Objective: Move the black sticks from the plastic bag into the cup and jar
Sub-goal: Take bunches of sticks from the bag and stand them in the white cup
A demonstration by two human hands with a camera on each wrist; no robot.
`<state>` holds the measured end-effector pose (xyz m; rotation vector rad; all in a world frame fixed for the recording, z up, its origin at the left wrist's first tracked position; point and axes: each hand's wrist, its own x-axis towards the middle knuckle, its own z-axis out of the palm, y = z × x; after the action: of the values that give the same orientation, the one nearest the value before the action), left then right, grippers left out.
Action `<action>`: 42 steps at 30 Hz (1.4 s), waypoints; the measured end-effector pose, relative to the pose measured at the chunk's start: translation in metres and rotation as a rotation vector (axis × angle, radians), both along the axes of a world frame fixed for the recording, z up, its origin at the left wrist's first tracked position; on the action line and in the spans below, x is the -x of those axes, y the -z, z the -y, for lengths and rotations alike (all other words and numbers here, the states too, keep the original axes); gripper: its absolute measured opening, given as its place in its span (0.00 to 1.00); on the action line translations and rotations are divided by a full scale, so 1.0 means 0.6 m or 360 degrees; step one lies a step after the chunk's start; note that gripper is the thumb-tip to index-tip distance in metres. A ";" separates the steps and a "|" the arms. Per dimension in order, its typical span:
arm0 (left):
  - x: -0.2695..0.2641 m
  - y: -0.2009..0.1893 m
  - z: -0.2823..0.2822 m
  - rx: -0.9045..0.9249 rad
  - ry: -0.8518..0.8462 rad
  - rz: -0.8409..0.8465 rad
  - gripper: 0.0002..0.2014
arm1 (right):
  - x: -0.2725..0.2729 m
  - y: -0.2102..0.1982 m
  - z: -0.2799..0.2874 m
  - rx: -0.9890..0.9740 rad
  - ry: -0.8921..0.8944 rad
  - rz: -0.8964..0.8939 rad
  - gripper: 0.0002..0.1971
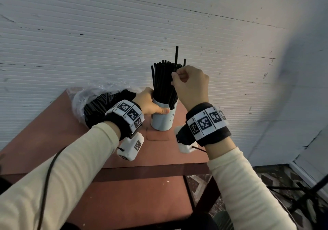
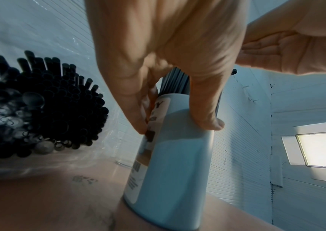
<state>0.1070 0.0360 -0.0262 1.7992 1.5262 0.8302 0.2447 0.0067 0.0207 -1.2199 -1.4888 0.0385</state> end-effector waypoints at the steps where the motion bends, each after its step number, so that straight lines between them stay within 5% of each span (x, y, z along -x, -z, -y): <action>1: 0.000 -0.001 0.002 0.0005 -0.0004 -0.0001 0.40 | 0.001 -0.001 0.000 0.0023 0.0006 0.0019 0.04; 7: -0.001 -0.007 0.010 0.0019 -0.0005 -0.0006 0.39 | 0.000 -0.003 0.000 0.0112 -0.0003 0.0073 0.05; 10: -0.003 -0.011 0.012 -0.0010 0.0044 -0.0018 0.23 | 0.006 0.026 0.000 0.0312 -0.0051 0.0243 0.05; 13: -0.005 -0.014 0.015 -0.0061 0.0067 0.0002 0.19 | 0.009 0.052 0.006 0.0354 -0.0088 0.0167 0.05; 17: -0.001 -0.008 0.012 -0.0034 0.0054 0.0034 0.20 | -0.001 0.038 0.006 0.0341 -0.0077 0.0199 0.04; 20: 0.000 -0.003 0.008 -0.0012 0.0021 0.0025 0.37 | 0.005 0.033 0.011 0.0155 -0.0035 0.0194 0.05; 22: -0.001 -0.001 0.005 -0.0009 0.0016 0.0026 0.40 | 0.009 0.027 0.013 -0.0140 -0.0057 0.0147 0.11; 25: 0.000 -0.006 0.006 0.0001 0.0036 0.0051 0.41 | 0.002 0.003 -0.004 -0.0353 -0.0024 0.0465 0.22; 28: 0.007 -0.007 0.003 0.0016 0.0124 0.0108 0.36 | -0.013 -0.007 -0.028 -0.0147 -0.0078 0.0667 0.22; 31: 0.011 -0.009 -0.001 0.0013 0.0232 0.0156 0.23 | -0.025 0.011 -0.036 -0.0065 -0.0128 0.0611 0.20; 35: 0.012 -0.011 -0.006 -0.0042 0.0334 0.0174 0.18 | -0.030 0.017 -0.035 -0.0112 -0.0160 0.0546 0.20; 40: 0.010 -0.011 -0.010 -0.0002 0.0380 0.0214 0.18 | -0.040 0.015 -0.026 0.0063 -0.0314 0.0438 0.28; 42: 0.015 -0.014 -0.008 0.0076 0.0417 0.0186 0.27 | -0.049 0.017 -0.023 0.0177 -0.0358 0.0282 0.37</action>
<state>0.0977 0.0410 -0.0179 1.8327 1.1954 0.7499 0.2743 0.0206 0.0103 -1.1620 -1.7942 0.1694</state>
